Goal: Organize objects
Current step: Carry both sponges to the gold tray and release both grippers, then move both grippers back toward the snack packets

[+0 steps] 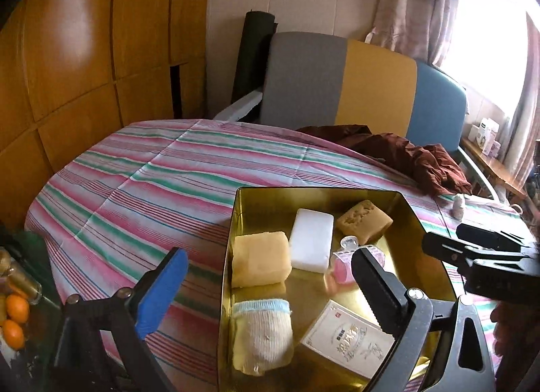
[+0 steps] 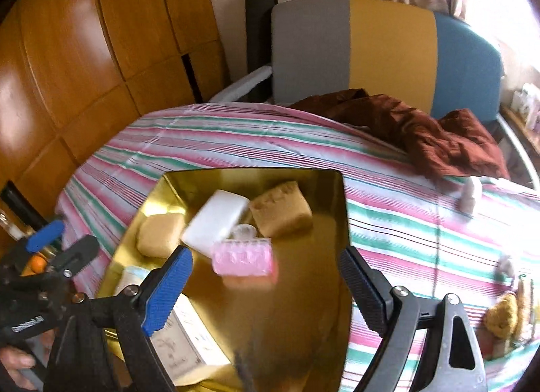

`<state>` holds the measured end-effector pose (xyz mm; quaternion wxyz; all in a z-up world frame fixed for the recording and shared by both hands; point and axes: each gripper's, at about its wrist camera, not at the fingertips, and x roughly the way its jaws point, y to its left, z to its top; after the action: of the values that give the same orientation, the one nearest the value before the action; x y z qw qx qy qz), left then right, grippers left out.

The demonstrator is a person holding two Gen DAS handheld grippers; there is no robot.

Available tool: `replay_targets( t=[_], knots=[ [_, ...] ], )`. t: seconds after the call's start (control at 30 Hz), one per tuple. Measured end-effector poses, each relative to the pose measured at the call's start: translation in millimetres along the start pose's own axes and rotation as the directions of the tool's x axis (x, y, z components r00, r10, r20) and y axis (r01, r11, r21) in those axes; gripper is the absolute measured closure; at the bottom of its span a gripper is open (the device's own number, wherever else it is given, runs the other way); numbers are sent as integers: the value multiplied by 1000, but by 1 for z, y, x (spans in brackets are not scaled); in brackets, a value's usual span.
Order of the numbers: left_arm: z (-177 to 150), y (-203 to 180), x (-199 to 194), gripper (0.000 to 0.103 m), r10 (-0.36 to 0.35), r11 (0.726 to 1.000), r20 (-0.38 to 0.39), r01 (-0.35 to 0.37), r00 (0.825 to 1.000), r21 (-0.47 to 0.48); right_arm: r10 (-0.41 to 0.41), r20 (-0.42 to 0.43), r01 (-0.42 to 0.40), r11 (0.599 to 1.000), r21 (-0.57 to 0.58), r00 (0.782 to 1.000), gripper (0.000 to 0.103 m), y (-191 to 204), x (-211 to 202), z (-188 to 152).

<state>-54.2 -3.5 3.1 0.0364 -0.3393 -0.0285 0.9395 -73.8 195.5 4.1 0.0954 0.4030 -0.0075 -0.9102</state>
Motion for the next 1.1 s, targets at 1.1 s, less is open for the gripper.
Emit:
replay_targets(
  t=[1.1],
  knots=[
    [-26, -57, -15, 4, -66, 991, -41, 70, 997, 118, -186, 34, 184, 982, 42, 982, 12, -49, -34, -49]
  ],
)
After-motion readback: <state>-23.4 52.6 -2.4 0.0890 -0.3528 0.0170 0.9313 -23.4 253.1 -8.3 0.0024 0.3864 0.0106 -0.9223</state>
